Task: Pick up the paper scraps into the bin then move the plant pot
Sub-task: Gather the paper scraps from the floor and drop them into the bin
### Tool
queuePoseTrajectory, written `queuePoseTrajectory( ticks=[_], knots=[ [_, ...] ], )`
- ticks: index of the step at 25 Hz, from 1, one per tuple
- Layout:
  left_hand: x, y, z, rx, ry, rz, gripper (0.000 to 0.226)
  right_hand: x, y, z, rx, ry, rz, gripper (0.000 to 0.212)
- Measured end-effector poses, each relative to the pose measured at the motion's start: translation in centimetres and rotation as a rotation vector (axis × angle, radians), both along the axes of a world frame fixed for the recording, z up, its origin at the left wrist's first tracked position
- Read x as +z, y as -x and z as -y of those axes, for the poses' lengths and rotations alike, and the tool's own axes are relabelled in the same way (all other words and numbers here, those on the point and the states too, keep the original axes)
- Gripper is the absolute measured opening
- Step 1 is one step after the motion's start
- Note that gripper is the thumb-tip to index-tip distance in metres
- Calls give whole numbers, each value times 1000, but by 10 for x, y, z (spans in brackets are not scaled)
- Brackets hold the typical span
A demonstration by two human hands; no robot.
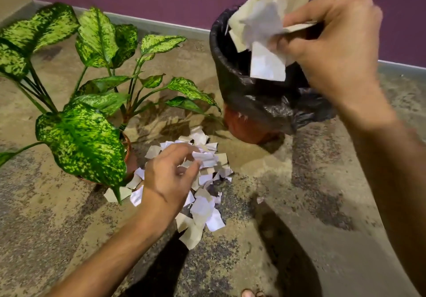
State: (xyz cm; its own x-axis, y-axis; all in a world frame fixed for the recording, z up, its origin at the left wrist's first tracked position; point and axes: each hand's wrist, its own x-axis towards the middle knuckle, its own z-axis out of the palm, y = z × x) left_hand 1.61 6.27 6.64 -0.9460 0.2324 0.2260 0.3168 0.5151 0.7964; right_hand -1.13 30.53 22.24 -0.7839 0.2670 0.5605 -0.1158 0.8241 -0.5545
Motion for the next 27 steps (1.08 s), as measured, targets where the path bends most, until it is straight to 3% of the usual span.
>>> queuePoseTrajectory(
  ticks=[5,8,17,20,24,27],
  knots=[
    [44,4,-28,-2,-76,-138,18,-24,38,-40,-114,-95,243,30],
    [70,9,-43,4,-112,-207,17,-34,38,-48,-78,-128,301,47],
    [121,37,-98,68,-205,-298,18,-40,13,-53,11,30,149,38],
    [136,55,-127,80,-236,-371,18,-39,0,-51,31,95,-8,31],
    [140,79,-154,-30,-48,-308,32,-64,-47,-31,50,152,-204,24],
    [126,81,-154,-180,94,-220,49,-105,-83,-14,169,168,-85,26]
  ],
)
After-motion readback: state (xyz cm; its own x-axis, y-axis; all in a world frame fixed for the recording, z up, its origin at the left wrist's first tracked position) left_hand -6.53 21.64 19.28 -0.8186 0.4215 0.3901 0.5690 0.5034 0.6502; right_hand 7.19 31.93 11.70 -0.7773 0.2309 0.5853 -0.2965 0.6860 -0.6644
